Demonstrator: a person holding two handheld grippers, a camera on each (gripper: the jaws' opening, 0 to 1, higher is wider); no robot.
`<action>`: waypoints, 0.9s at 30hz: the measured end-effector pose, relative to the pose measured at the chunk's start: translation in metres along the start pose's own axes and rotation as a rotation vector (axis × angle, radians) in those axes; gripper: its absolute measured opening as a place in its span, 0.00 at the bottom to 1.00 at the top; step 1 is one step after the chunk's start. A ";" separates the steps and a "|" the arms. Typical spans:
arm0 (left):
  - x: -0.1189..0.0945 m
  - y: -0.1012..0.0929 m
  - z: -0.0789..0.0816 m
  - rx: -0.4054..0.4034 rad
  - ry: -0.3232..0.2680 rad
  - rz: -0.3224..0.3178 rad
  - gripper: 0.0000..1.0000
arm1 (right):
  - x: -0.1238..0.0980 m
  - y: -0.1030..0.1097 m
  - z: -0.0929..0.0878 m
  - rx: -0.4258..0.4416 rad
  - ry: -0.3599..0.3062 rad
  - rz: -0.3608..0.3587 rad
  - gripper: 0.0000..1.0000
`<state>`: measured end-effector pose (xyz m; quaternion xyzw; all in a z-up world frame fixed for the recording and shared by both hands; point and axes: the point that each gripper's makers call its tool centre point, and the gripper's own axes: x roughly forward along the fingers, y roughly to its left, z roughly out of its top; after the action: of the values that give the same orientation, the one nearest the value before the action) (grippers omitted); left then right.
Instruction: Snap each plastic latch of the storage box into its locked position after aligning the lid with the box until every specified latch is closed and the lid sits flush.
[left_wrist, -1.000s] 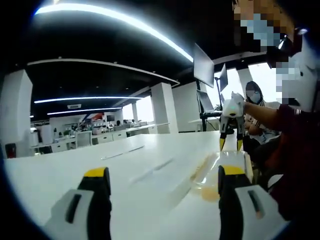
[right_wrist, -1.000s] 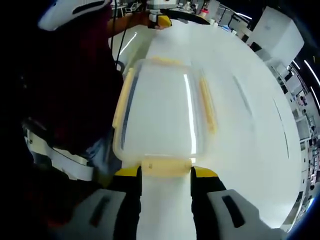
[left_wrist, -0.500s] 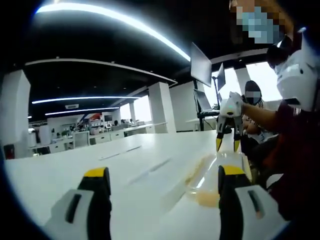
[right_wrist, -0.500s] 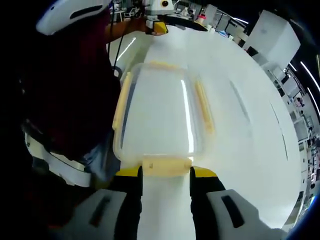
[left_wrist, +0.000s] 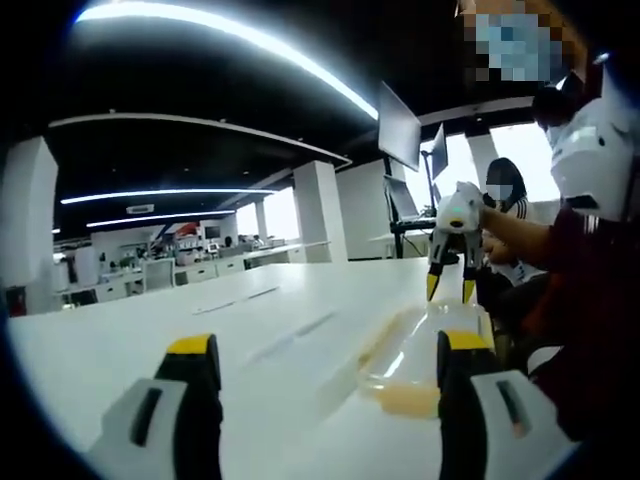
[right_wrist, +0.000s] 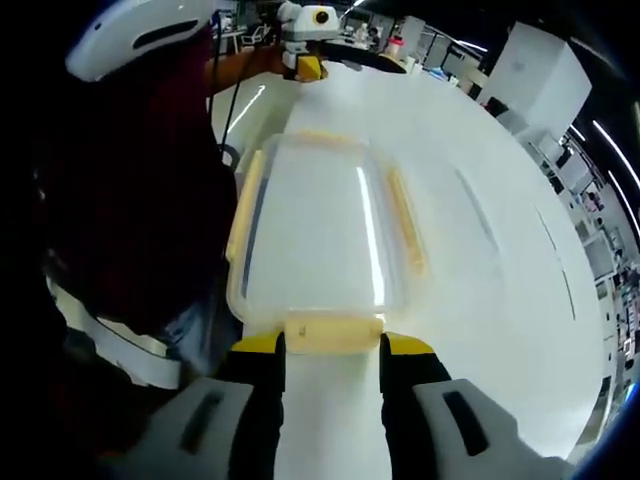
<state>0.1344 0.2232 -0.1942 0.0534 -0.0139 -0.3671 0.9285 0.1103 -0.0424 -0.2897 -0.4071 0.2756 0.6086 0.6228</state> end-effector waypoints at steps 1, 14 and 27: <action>0.001 -0.002 -0.001 -0.003 0.004 -0.008 0.90 | 0.000 0.000 0.000 0.001 -0.004 -0.001 0.36; 0.012 -0.030 -0.013 -0.033 0.074 -0.136 0.92 | 0.003 0.000 0.003 0.018 -0.068 -0.029 0.37; 0.016 -0.061 -0.024 -0.035 0.168 -0.310 0.91 | -0.006 0.004 0.004 0.049 -0.179 -0.041 0.45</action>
<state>0.1063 0.1704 -0.2248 0.0694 0.0787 -0.5004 0.8594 0.1052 -0.0424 -0.2835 -0.3412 0.2252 0.6229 0.6669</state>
